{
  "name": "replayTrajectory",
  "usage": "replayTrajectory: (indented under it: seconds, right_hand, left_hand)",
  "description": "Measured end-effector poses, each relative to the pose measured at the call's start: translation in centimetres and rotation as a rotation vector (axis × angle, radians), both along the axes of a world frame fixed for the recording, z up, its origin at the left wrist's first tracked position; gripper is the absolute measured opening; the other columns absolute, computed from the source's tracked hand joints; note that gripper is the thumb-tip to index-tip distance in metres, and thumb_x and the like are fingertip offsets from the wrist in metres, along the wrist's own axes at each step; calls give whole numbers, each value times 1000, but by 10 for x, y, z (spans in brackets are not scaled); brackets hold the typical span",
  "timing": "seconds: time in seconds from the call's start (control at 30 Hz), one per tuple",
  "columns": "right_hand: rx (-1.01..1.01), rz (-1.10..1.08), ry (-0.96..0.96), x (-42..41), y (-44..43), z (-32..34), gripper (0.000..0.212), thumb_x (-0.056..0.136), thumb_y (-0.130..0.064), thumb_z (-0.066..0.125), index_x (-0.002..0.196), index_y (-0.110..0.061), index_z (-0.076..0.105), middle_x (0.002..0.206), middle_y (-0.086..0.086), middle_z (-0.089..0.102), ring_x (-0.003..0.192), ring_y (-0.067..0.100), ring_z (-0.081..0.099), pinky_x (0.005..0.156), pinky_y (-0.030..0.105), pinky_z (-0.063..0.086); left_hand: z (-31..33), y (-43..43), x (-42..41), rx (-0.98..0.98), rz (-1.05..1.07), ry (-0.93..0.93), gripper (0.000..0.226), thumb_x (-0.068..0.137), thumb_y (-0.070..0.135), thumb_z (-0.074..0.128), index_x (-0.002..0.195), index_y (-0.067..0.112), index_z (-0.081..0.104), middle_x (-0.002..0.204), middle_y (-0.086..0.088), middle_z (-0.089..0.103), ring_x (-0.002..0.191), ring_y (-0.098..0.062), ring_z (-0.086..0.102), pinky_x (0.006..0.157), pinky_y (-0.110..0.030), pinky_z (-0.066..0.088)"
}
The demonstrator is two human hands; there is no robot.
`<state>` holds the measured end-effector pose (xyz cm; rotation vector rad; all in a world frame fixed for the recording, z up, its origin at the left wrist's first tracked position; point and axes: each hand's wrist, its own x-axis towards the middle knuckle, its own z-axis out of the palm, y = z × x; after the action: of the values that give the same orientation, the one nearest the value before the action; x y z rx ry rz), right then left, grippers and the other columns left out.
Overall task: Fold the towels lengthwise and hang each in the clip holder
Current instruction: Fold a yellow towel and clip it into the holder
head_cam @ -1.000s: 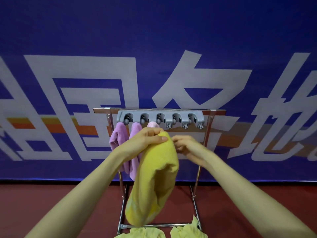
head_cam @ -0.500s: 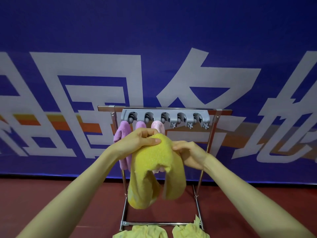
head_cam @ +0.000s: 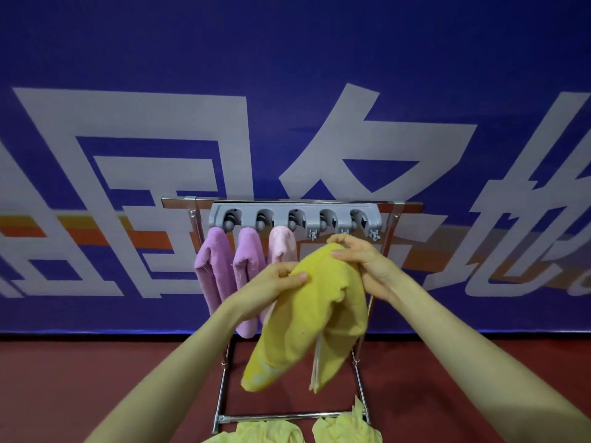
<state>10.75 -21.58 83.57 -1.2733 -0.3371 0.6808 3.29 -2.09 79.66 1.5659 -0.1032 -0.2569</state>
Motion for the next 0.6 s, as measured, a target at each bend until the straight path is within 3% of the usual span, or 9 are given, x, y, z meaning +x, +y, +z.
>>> replayTrajectory:
  seconds: [0.07,0.13,0.2,0.3,0.4,0.5,0.6]
  right_hand:
    - [-4,-109,-2,9,6,-3,15,83,-1,57,94,-11,59,86,8,62,77,18,60,70,29,49]
    - [-16,-199,8,22,12,-3,18,87,3,47,87,-11,59,84,10,58,77,19,56,69,31,47]
    - [-68,-249,-11,39,17,-3,19,87,4,49,84,-12,58,85,11,58,77,21,56,68,31,47]
    - [-154,-296,-30,63,25,-6,18,88,2,54,80,-14,55,84,10,56,73,20,55,65,32,46]
    - [-233,-296,-46,84,38,-16,17,90,-1,56,82,-17,55,85,9,56,76,21,55,66,32,46]
    - [-302,-328,-78,100,50,-30,12,91,-4,56,88,-16,56,97,9,57,92,24,56,81,37,47]
    - [-478,-388,-219,106,60,-45,10,93,-7,52,101,-12,53,102,5,54,96,20,51,84,34,42]
  left_hand:
    - [-13,-13,18,-121,139,31,43,90,33,59,110,-5,61,101,-15,68,93,-24,61,84,-34,48]
    - [-20,-29,36,-210,269,50,35,92,31,57,100,-2,65,91,-11,69,84,-20,62,80,-32,48]
    - [-23,-42,54,-266,403,88,28,98,26,49,88,7,66,78,-4,71,77,-16,63,75,-27,50]
    - [-23,-52,75,-273,553,126,37,103,24,37,82,12,65,64,2,69,68,-13,62,63,-21,52]
    - [-29,-53,97,-228,553,130,42,104,29,30,90,10,64,75,-5,66,74,-14,62,68,-23,53]
    - [-37,-45,119,-200,619,198,41,104,32,31,77,17,58,61,2,59,66,-12,56,64,-27,47]
    - [-50,-36,134,-125,646,227,40,103,34,31,92,12,63,78,-3,65,78,-16,59,81,-35,49]
